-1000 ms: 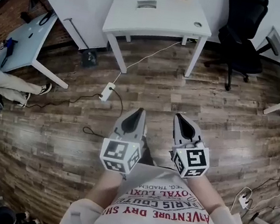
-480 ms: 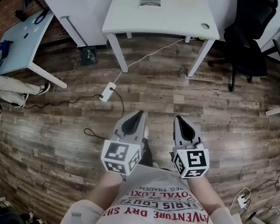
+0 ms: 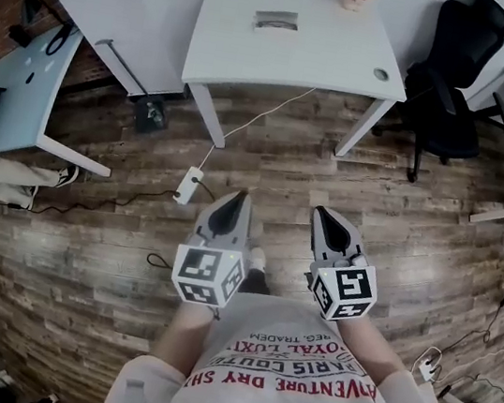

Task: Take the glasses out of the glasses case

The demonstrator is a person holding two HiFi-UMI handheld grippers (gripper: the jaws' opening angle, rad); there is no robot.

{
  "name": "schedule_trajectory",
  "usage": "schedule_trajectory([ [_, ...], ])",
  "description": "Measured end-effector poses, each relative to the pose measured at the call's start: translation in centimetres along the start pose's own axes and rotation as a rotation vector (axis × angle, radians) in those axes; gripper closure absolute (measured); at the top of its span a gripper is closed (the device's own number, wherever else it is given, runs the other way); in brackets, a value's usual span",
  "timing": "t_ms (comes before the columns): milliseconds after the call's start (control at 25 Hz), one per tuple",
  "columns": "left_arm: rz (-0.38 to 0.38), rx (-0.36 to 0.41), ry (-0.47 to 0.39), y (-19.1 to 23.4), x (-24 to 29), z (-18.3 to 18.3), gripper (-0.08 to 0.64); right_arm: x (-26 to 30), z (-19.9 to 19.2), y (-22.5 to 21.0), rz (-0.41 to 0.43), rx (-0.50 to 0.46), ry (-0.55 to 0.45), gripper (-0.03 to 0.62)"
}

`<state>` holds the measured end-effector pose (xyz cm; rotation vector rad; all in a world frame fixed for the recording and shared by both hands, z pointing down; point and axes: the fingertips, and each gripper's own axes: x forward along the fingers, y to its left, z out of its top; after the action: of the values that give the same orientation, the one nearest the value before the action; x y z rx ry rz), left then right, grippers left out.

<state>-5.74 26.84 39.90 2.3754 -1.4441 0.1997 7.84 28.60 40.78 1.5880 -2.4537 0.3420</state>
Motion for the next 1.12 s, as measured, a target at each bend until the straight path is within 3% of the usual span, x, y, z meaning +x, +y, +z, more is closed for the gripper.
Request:
schedule_trajectory([
  [240, 0.026, 0.032, -0.007, 5.3, 3.4, 2.9, 0.551, 6.1, 2.3, -0.5, -0.015, 0.001, -0.015, 0.58],
  [600, 0.019, 0.039, -0.001, 8.2, 8.7, 4.9, 0.551, 13.2, 3.5, -1.4, 0.026, 0.001, 0.004, 0.58],
  [840, 0.039, 0.024, 0.021, 9.8, 14.5, 5.7, 0.551, 19.3, 4.3, -4.7, 0.069, 0.025, 0.019, 0.58],
  [1120, 0.089, -0.001, 0.016, 12.9, 23.7, 9.9, 0.551, 28.7, 8.5, -9.8, 0.141, 0.002, 0.017, 0.58],
])
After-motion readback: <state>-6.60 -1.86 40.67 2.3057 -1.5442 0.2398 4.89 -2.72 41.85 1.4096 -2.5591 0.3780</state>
